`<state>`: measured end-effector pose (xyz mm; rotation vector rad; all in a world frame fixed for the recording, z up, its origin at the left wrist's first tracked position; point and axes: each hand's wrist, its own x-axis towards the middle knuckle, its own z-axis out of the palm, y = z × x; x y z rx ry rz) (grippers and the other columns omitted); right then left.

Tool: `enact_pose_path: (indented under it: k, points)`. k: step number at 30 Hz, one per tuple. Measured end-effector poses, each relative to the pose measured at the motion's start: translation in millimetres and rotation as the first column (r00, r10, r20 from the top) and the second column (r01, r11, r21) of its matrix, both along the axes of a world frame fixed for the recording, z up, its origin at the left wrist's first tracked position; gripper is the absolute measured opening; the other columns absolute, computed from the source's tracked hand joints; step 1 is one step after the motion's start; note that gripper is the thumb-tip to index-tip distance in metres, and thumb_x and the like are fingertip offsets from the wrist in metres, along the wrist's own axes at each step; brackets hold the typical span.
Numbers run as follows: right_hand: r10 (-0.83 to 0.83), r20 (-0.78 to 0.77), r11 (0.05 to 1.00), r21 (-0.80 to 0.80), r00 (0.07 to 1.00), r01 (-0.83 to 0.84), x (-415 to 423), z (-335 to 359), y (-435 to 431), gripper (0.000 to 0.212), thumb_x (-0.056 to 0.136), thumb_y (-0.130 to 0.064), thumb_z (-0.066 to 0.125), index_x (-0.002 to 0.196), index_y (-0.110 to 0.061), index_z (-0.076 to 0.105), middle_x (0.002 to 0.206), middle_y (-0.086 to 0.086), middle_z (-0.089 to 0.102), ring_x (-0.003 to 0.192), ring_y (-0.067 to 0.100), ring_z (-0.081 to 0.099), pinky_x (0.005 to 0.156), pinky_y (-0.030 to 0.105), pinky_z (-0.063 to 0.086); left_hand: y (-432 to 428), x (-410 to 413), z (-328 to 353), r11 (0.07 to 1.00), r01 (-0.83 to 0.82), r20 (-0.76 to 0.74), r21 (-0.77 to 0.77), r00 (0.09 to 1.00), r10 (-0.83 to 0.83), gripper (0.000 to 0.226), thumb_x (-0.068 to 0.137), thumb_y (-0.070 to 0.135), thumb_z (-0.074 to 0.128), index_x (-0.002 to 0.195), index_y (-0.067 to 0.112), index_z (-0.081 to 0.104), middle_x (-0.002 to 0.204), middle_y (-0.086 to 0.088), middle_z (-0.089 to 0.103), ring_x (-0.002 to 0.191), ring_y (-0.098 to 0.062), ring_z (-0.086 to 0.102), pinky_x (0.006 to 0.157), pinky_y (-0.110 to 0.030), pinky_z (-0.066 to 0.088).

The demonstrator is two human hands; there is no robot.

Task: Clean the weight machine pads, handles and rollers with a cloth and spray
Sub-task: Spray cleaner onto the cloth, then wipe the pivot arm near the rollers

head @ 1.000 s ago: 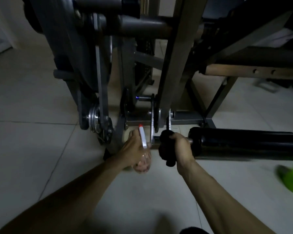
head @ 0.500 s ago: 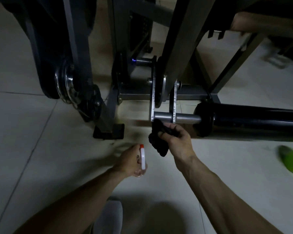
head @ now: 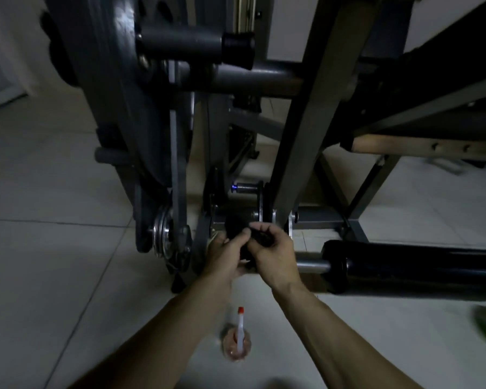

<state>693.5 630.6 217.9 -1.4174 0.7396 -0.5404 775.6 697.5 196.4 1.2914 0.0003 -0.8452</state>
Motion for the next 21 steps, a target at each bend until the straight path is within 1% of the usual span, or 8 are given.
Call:
enact_pose_path:
  k: [2, 4, 6, 9, 12, 16, 19, 21]
  points:
    - [-0.019, -0.092, 0.989, -0.149, 0.996, 0.005, -0.9, 0.0, -6.2, 0.022, 0.091, -0.01, 0.07, 0.108, -0.025, 0.071, 0.105, -0.003, 0.074, 0.101, 0.015, 0.072, 0.091, 0.04, 0.061, -2.4, 13.7, -6.8, 0.988, -0.136, 0.007, 0.077, 0.991, 0.136, 0.031, 0.094, 0.019, 0.069, 0.124, 0.025, 0.061, 0.114, -0.01, 0.07, 0.101, -0.031, 0.07, 0.077, -0.048, 0.063]
    - [-0.272, -0.128, 0.919, -0.329, 0.954, 0.218, -4.5, -1.2, -19.7, 0.028, 0.087, -0.018, 0.077, 0.11, -0.026, 0.062, 0.112, -0.003, 0.067, 0.104, 0.019, 0.068, 0.091, 0.039, 0.059, -5.5, 25.1, -17.1, 0.949, -0.243, 0.075, 0.202, 0.97, 0.232, 0.031, 0.092, 0.023, 0.07, 0.121, 0.031, 0.059, 0.114, -0.007, 0.068, 0.1, -0.029, 0.069, 0.085, -0.05, 0.061]
    - [-0.423, -0.155, 0.854, -0.398, 0.893, 0.335, -1.4, 2.4, -34.6, 0.059, 0.084, -0.029, 0.084, 0.132, -0.02, 0.05, 0.132, 0.004, 0.054, 0.118, 0.023, 0.059, 0.098, 0.037, 0.053, -12.9, 33.1, -21.0, 0.917, -0.306, 0.104, 0.256, 0.952, 0.289, 0.029, 0.09, 0.026, 0.071, 0.115, 0.034, 0.059, 0.116, -0.007, 0.068, 0.102, -0.029, 0.067, 0.088, -0.052, 0.06]
    - [-0.372, -0.25, 0.87, -0.43, 0.894, 0.242, 25.2, 7.6, -49.3, 0.1, 0.08, -0.05, 0.083, 0.155, -0.016, 0.027, 0.152, 0.009, 0.041, 0.133, 0.028, 0.05, 0.107, 0.043, 0.049, -34.5, 40.2, -15.8, 0.876, -0.354, 0.205, 0.328, 0.932, 0.3, 0.027, 0.092, 0.025, 0.071, 0.118, 0.027, 0.063, 0.116, -0.006, 0.069, 0.107, -0.031, 0.067, 0.092, -0.053, 0.058]
    - [-0.424, -0.231, 0.854, -0.425, 0.876, 0.301, 54.0, 8.0, -60.3, 0.077, 0.083, -0.061, 0.072, 0.137, -0.02, 0.036, 0.13, 0.009, 0.061, 0.113, 0.031, 0.066, 0.089, 0.053, 0.059, -64.0, 56.0, -4.6, 0.839, -0.461, 0.245, 0.288, 0.883, 0.401, 0.038, 0.094, 0.019, 0.07, 0.13, 0.022, 0.061, 0.124, -0.007, 0.067, 0.115, -0.03, 0.065, 0.098, -0.049, 0.055]
    - [-0.49, -0.267, 0.771, -0.576, 0.83, 0.27, 55.9, -1.7, -72.9, 0.05, 0.092, -0.053, 0.067, 0.119, -0.021, 0.039, 0.104, 0.007, 0.068, 0.089, 0.029, 0.068, 0.075, 0.049, 0.059, -103.2, 96.7, -0.2, 0.828, -0.524, 0.191, 0.2, 0.85, 0.492, 0.05, 0.095, 0.016, 0.068, 0.143, 0.021, 0.052, 0.134, -0.009, 0.063, 0.123, -0.033, 0.062, 0.101, -0.052, 0.053]
    - [-0.496, -0.273, 0.743, -0.625, 0.824, 0.24, 53.4, -9.4, -78.3, 0.048, 0.094, -0.049, 0.066, 0.119, -0.019, 0.038, 0.101, 0.008, 0.068, 0.087, 0.032, 0.067, 0.071, 0.04, 0.053, -127.5, 110.1, -2.0, 0.897, -0.429, 0.119, 0.108, 0.901, 0.417, 0.05, 0.105, 0.033, 0.052, 0.153, 0.024, 0.044, 0.151, -0.009, 0.05, 0.136, -0.035, 0.049, 0.114, -0.053, 0.04]
    - [-0.503, -0.259, 0.727, -0.643, 0.825, 0.242, 54.9, -10.8, -79.8, 0.048, 0.094, -0.049, 0.065, 0.12, -0.02, 0.037, 0.099, 0.008, 0.068, 0.085, 0.033, 0.068, 0.073, 0.044, 0.055, -140.3, 113.3, -7.6, 0.918, -0.392, 0.038, 0.063, 0.92, 0.39, 0.053, 0.107, 0.045, 0.041, 0.157, 0.026, 0.038, 0.157, -0.01, 0.043, 0.141, -0.036, 0.043, 0.117, -0.055, 0.035]
